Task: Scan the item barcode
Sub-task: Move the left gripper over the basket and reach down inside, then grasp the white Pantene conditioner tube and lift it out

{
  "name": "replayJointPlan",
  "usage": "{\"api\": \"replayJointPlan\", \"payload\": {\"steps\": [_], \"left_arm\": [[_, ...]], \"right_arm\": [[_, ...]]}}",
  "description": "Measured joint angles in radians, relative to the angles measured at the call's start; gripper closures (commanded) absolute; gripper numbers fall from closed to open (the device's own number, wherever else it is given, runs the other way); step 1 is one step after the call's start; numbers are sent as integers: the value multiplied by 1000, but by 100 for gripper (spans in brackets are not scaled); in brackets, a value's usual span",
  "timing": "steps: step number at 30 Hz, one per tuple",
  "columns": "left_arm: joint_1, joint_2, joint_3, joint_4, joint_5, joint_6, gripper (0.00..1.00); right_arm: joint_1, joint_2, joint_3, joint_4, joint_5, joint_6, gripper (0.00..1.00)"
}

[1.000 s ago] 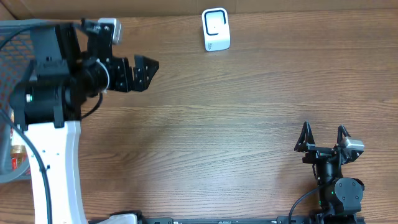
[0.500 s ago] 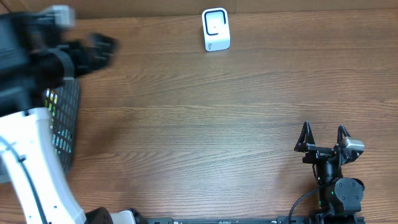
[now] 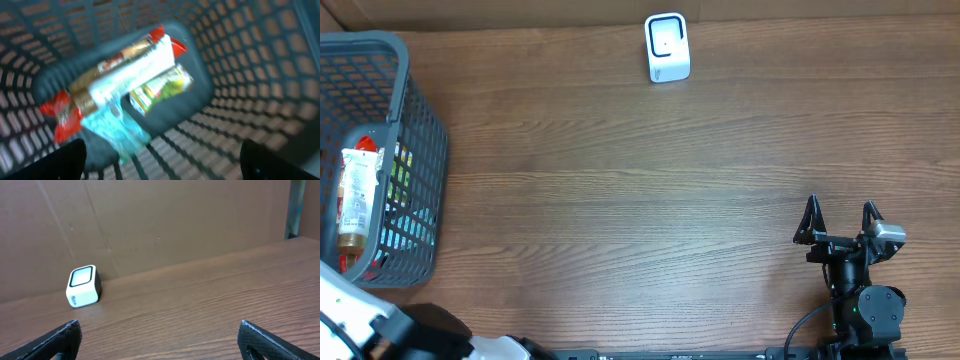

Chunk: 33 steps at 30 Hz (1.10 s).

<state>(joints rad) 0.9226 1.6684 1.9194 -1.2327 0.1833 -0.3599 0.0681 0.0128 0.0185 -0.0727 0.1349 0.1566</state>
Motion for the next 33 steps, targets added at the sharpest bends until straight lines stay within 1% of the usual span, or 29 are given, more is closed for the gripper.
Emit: {"api": "replayJointPlan", "payload": {"steps": [3,6,7,9,12,14,16,19,22,27,30,31,33], "left_arm": [[-6,64,-23,63,-38,34,11],[-11,120,-31,126,-58,126,10],[-13,144,-31,152,-61,182,2],[-13,174,-31,167,-68,262,0],[-13,223,-31,172,-73,333,0],[-13,262,-31,172,-76,363,7],[-13,302,-31,172,-77,399,11],[-13,351,-33,171,-81,472,10],[-13,382,-34,172,-84,523,11],[-13,445,-34,172,-91,570,14],[-13,478,-34,171,-110,578,16],[-13,488,-34,171,-115,580,18],[-13,502,-34,171,-122,581,30]], "right_arm": [[0,0,0,0,0,0,0],[0,0,0,0,0,0,0],[0,0,0,0,0,0,0],[0,0,0,0,0,0,0],[0,0,0,0,0,0,0],[0,0,0,0,0,0,0],[0,0,0,0,0,0,0],[0,0,0,0,0,0,0],[0,0,0,0,0,0,0],[0,0,0,0,0,0,0],[0,0,0,0,0,0,0],[0,0,0,0,0,0,0],[0,0,0,-1,0,0,0]]}}
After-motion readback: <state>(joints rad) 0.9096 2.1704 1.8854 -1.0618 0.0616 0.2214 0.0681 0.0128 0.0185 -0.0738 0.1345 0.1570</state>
